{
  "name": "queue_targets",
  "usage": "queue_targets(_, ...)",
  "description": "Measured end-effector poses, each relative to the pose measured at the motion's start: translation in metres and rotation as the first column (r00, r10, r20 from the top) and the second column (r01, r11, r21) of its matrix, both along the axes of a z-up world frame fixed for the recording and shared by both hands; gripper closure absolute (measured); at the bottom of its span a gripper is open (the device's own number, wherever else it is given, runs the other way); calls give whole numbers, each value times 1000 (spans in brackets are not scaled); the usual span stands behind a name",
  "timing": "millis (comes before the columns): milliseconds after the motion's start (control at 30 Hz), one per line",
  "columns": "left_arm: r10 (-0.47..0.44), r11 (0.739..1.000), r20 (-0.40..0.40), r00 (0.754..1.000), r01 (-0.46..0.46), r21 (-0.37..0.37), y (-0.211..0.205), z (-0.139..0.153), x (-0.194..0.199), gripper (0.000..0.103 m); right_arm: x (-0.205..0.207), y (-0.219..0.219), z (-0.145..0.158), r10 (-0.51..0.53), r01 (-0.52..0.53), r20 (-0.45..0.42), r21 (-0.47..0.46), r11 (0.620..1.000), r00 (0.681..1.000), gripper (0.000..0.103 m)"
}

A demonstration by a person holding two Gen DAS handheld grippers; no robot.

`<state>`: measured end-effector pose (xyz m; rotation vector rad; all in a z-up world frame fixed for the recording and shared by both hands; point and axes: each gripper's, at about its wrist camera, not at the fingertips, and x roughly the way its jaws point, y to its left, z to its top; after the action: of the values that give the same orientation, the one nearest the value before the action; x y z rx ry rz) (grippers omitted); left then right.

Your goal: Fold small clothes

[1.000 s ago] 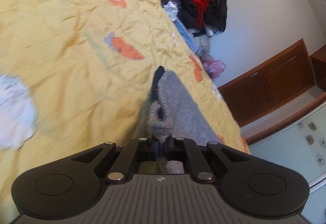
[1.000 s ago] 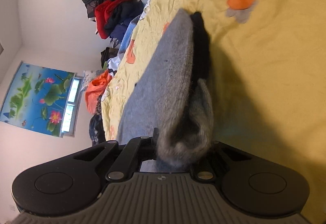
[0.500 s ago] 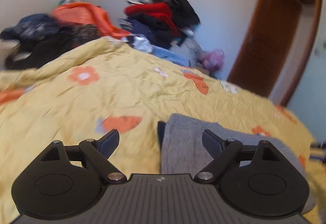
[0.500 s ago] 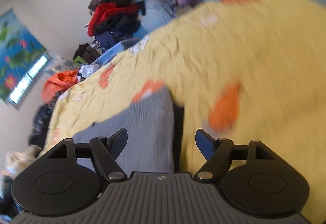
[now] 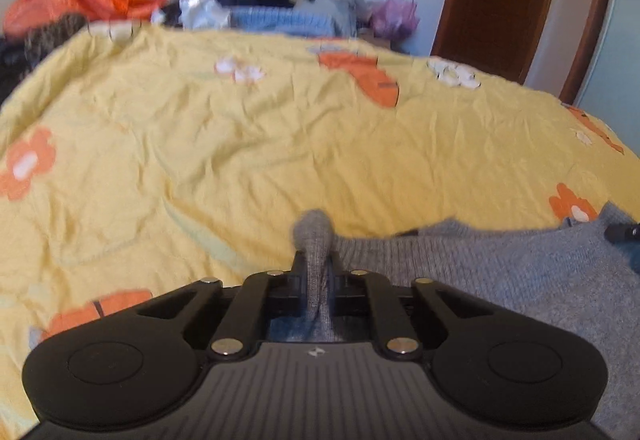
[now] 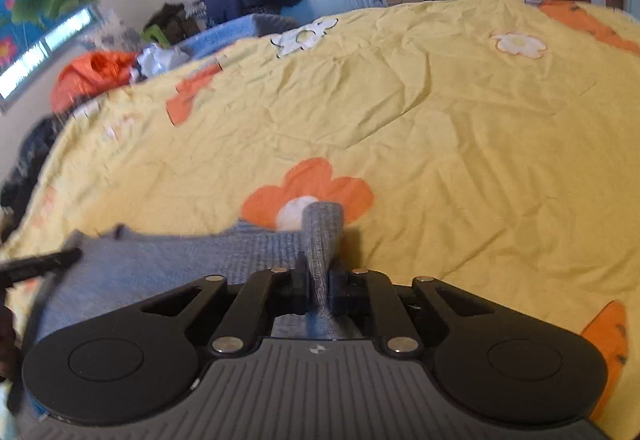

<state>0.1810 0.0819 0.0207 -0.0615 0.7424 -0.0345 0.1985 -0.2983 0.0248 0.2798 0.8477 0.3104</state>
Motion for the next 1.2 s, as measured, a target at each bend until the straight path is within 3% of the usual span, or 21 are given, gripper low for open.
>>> queue_targets(67, 43, 997, 38, 998, -46, 63, 1, 2, -2, 95, -8, -5, 12, -27, 26, 86, 17, 1000, 996, 90)
queue_targets(100, 69, 994, 17, 997, -70, 81, 5, -3, 2, 95, -9, -12, 15, -66, 61, 110, 49, 997, 992, 90)
queue_targets(133, 81, 995, -27, 996, -79, 67, 11, -10, 7, 95, -6, -21, 14, -92, 84, 105, 80, 993, 990, 91)
queue_targets(167, 90, 994, -10, 996, -89, 56, 14, -13, 5, 95, -2, -25, 8, -106, 100, 80, 79, 992, 991, 91)
queue_targets(267, 78, 989, 14, 997, -79, 121, 2, -10, -2, 92, 0, -19, -11, -77, 76, 30, 29, 997, 997, 90)
queue_targets(333, 59, 986, 27, 998, -63, 157, -4, -2, -11, 83, -7, -13, -7, -76, 76, 40, -2, 997, 996, 79)
queue_targets(367, 71, 982, 26, 997, -75, 176, -6, 3, -15, 80, -10, -11, -2, -81, 82, 43, -15, 997, 996, 64)
queue_targets(400, 92, 979, 37, 995, -97, 178, -8, 12, -21, 75, -16, -11, 5, -98, 101, 67, -35, 994, 993, 58)
queue_targets(433, 113, 981, 65, 991, -122, 154, -8, 21, -27, 72, -24, -7, 15, -114, 121, 118, -57, 991, 987, 58)
queue_targets(467, 138, 984, 96, 986, -147, 104, -9, 30, -34, 67, -35, -3, 25, -119, 133, 177, -72, 988, 977, 57)
queue_targets(533, 156, 988, 125, 980, -155, -14, -18, 38, -40, 15, -51, 7, 38, -109, 127, 247, -59, 990, 963, 51)
queue_targets(567, 144, 989, 121, 982, -139, -47, -26, 36, -39, 11, -55, 17, 40, -81, 100, 256, -62, 993, 963, 47)
queue_targets(600, 108, 993, 108, 988, -103, -55, -37, 32, -36, 12, -56, 30, 39, -46, 70, 256, -83, 994, 966, 43)
queue_targets(667, 44, 999, 61, 997, -44, 3, -59, 16, -27, 12, -53, 54, 26, 19, 21, 239, -164, 986, 971, 40)
queue_targets(767, 19, 995, 8, 1000, -20, 101, -65, -19, -20, 11, -44, 61, -1, 9, 33, 165, -246, 969, 986, 39)
queue_targets(800, 10, 997, 31, 999, -13, 81, -60, -20, -23, 11, -45, 57, -9, 4, 37, 161, -252, 967, 987, 35)
queue_targets(867, 19, 998, 26, 1000, -20, 65, -55, -21, -19, 9, -58, 49, -19, 28, 34, 236, -255, 966, 971, 30)
queue_targets(967, 42, 995, 9, 999, -43, 90, -58, -23, -7, 2, -56, 42, -16, 6, 39, 232, -191, 981, 973, 25)
queue_targets(1033, 47, 993, 9, 999, -47, 108, -59, -21, -9, 2, -53, 49, -17, 29, 20, 224, -215, 976, 974, 18)
queue_targets(1133, 112, 985, 44, 993, -116, 125, -54, -1, -41, 4, -61, 61, -12, 32, 37, 224, -299, 953, 974, 18)
queue_targets(1200, 119, 992, 86, 989, -122, 39, -44, 14, -79, 4, -81, 63, 3, -24, 95, 242, -288, 953, 970, 17)
